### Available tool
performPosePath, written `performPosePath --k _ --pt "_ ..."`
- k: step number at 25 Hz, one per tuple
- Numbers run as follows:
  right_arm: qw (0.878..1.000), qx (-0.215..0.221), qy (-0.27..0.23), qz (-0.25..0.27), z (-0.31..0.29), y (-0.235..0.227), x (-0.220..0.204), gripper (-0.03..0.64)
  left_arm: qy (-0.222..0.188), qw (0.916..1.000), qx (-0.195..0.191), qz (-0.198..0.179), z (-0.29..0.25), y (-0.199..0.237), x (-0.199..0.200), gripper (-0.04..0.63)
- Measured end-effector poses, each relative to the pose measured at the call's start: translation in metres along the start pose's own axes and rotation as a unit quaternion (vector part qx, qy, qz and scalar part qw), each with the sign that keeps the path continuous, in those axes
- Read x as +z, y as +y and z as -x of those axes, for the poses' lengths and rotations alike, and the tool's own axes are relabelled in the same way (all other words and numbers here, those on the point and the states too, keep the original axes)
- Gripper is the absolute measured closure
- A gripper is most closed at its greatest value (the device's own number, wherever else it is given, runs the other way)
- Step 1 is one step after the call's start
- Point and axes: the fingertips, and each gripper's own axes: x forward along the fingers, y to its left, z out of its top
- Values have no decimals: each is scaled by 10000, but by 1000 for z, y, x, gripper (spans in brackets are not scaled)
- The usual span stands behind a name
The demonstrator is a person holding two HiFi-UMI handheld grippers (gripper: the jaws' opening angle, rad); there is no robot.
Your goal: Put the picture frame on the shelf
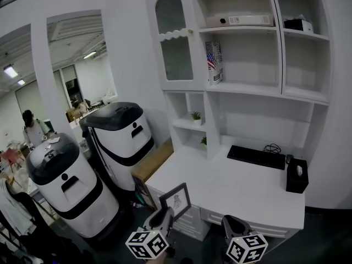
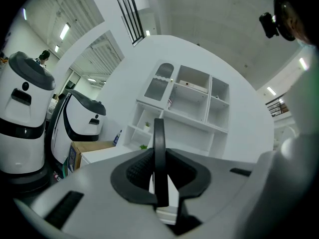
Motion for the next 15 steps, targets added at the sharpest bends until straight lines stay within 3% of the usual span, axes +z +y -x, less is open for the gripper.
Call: performPosePath --k 8,15 --pt "9998 -1 133 137 -87 5 13 614 -101 9996 10 248 -65 67 21 528" --pt "9999 -123 97 47 -172 10 34 614 -187 9994 -171 238 -135 123 60 528"
